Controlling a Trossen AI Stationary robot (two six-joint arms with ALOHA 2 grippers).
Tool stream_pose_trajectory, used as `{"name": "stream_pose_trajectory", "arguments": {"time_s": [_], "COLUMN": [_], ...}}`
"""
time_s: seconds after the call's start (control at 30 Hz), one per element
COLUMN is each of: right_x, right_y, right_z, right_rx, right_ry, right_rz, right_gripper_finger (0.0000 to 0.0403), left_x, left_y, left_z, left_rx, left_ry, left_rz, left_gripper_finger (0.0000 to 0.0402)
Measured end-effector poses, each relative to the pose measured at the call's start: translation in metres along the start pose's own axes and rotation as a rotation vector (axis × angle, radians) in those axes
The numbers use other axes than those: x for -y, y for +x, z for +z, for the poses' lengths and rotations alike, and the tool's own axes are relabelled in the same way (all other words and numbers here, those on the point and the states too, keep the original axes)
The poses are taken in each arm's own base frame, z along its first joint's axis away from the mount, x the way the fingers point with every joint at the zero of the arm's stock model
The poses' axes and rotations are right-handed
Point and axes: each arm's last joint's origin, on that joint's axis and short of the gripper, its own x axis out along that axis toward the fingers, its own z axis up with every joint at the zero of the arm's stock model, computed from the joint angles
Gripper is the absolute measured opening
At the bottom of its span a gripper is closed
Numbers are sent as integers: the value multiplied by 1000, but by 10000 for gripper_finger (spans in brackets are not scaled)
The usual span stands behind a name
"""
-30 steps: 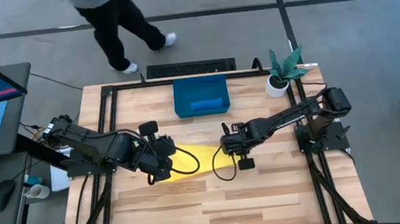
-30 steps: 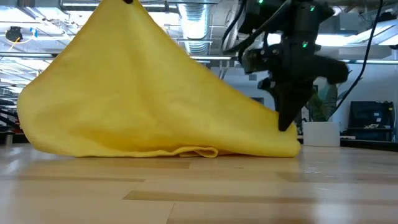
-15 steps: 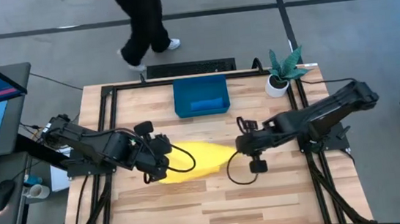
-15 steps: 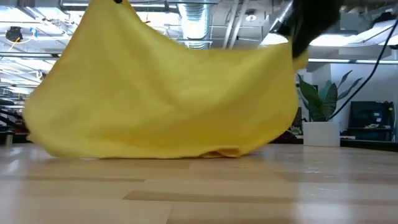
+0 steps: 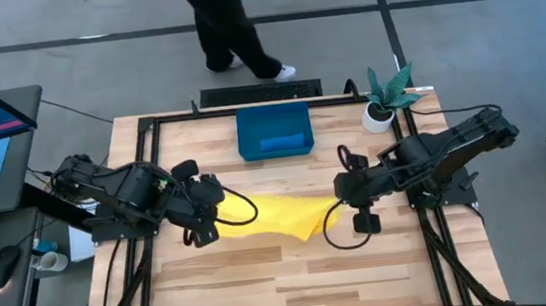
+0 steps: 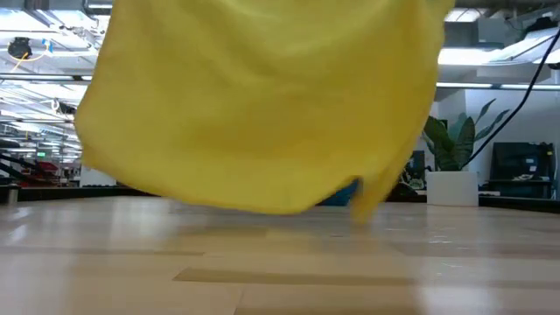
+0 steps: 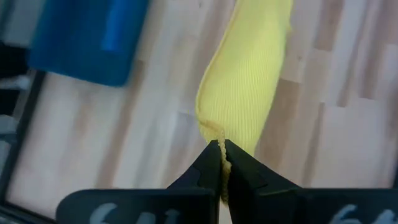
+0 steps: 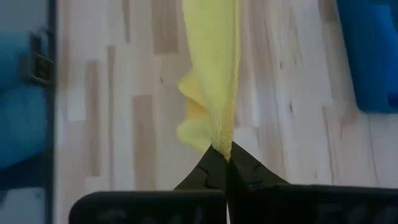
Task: Roll microfiber towels into tight, uniform cylinder then place into a basket
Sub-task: Fold the yellow towel
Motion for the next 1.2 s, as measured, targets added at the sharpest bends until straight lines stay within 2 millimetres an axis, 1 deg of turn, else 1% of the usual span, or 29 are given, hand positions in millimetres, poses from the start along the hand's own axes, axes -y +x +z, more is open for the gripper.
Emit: {"name": "stream_pose_trajectory", "arguments": {"time_s": [0.1,0.2,0.27,0.33,0.4,0.5,0.6,0.7,0.9,1.07,1.2], "right_x": [-1,-2,-4,-6,-6,-12,-20,-29,-50,-63,-71], "right_y": [-10,-20,-25,-29,-30,-31,-32,-33,-37,-40,-42], "right_z": [-3,-3,-5,-4,-4,-6,-8,-8,-9,-12,-17], "right_rx": [-65,-87,-119,-101,-98,-105,-114,-87,-50,-38,-47], "right_ry": [36,66,88,103,125,109,89,82,80,111,139], "right_rz": [-19,-18,-10,-1,-8,33,82,118,238,282,300], "right_gripper_finger": [9,6,6,7,8,7,7,8,8,8,8], "left_x": [1,2,3,3,4,4,5,9,24,41,57], "left_y": [-4,-8,-8,-8,-8,-7,-7,-9,-15,-23,-24], "left_z": [-1,-1,0,-1,-1,-1,-2,-5,-10,-15,-23], "left_rx": [-42,-82,-92,-103,-103,-110,-130,-148,-143,-116,-81], "left_ry": [-37,-78,-101,-109,-110,-138,-176,-220,-289,-336,-362], "left_rz": [-74,-147,-172,-175,-177,-173,-191,-204,-278,-357,-329], "left_gripper_finger": [0,0,0,0,0,0,0,0,0,0,0]}}
